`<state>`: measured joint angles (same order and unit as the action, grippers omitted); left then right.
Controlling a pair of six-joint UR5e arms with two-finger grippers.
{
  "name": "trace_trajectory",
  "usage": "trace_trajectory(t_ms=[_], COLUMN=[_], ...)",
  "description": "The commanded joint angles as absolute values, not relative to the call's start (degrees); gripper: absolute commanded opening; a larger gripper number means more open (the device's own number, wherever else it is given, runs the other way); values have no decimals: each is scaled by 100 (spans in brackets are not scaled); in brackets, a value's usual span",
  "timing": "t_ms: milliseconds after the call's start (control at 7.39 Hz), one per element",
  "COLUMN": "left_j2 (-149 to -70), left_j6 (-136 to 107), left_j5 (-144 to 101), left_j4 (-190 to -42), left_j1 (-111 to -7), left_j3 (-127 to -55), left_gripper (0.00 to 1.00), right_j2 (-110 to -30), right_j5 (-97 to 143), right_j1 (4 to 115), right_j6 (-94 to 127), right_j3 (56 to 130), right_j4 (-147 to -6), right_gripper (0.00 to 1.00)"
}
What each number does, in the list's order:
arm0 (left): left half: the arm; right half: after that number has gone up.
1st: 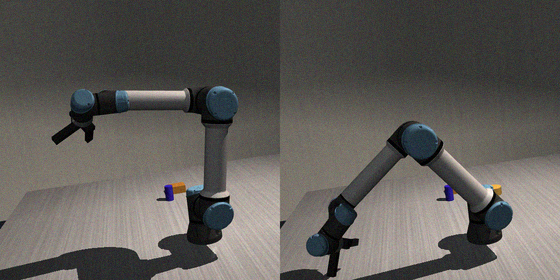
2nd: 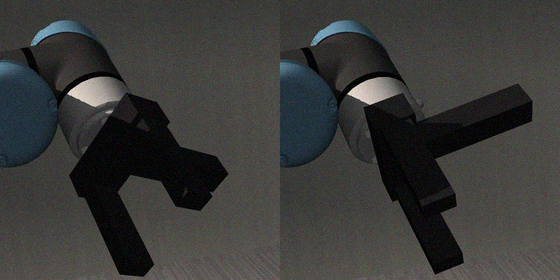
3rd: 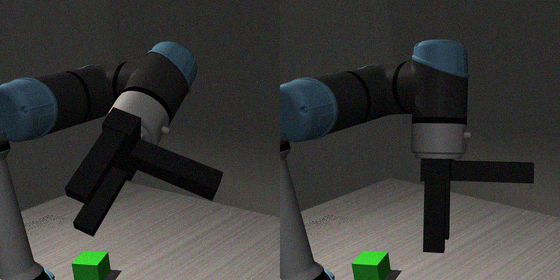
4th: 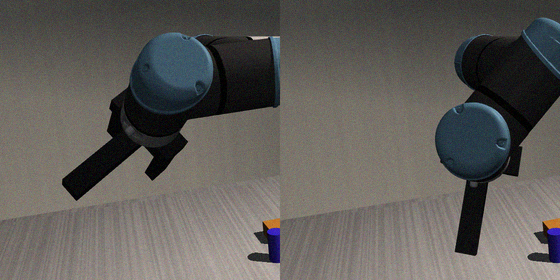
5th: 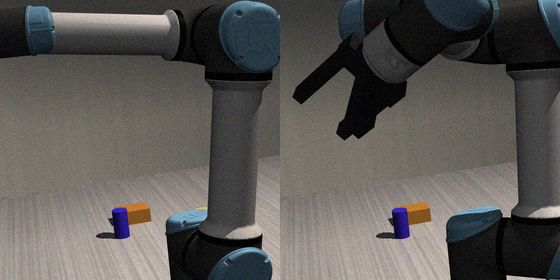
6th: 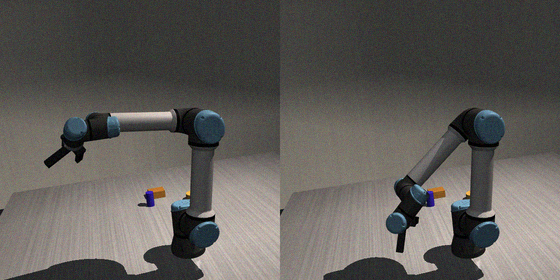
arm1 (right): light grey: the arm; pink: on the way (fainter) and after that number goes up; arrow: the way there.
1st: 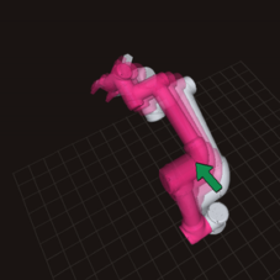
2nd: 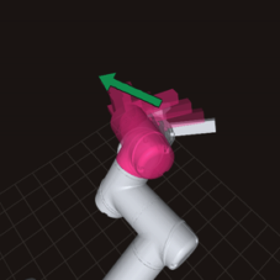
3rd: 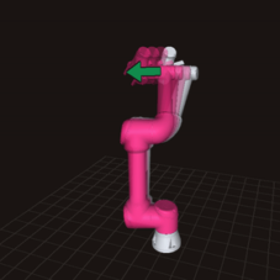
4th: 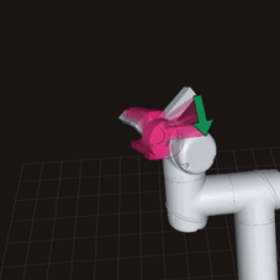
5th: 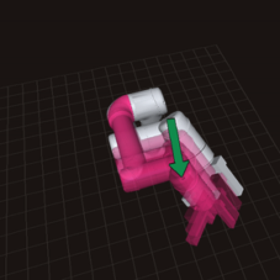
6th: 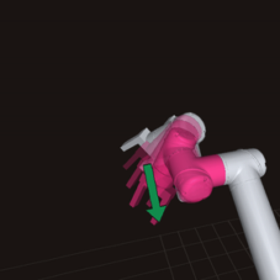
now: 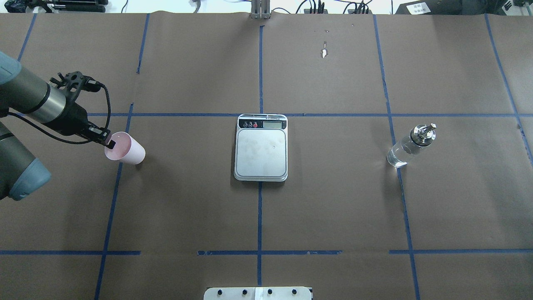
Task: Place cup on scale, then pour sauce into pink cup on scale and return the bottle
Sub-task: 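Carry the pink cup with the left gripper onto the scale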
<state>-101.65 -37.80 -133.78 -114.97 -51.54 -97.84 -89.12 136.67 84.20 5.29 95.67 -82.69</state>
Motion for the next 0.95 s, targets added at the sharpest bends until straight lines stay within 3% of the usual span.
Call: trace_trajectory(t_ms=[0,271,541,812], left_j2=[-10744,-11799,-12381,-13678], left_j6=[-4400,-6213,-6775,-6864], left_j5=[-13281,-12645,-11790,-11444], left_j4=[-10397,-10073,-9933,-9380], left_j1=[-5247,-4559,-3817,-3569], left_j3=[-10578,-10583,-10338,-9173], left_gripper=[0,0,0,0], right_j2=[-8912,-8912,-8895,-8903], right_j5=[13667,13685,13676,13693], right_j1=[8420,8420,8420,8420], right_j6=[527,536,536,545], right_j3=[9571,9571,9571,9554], right_j4=[-8262,-8262,-8271,-8271], right_gripper=[100,100,100,100])
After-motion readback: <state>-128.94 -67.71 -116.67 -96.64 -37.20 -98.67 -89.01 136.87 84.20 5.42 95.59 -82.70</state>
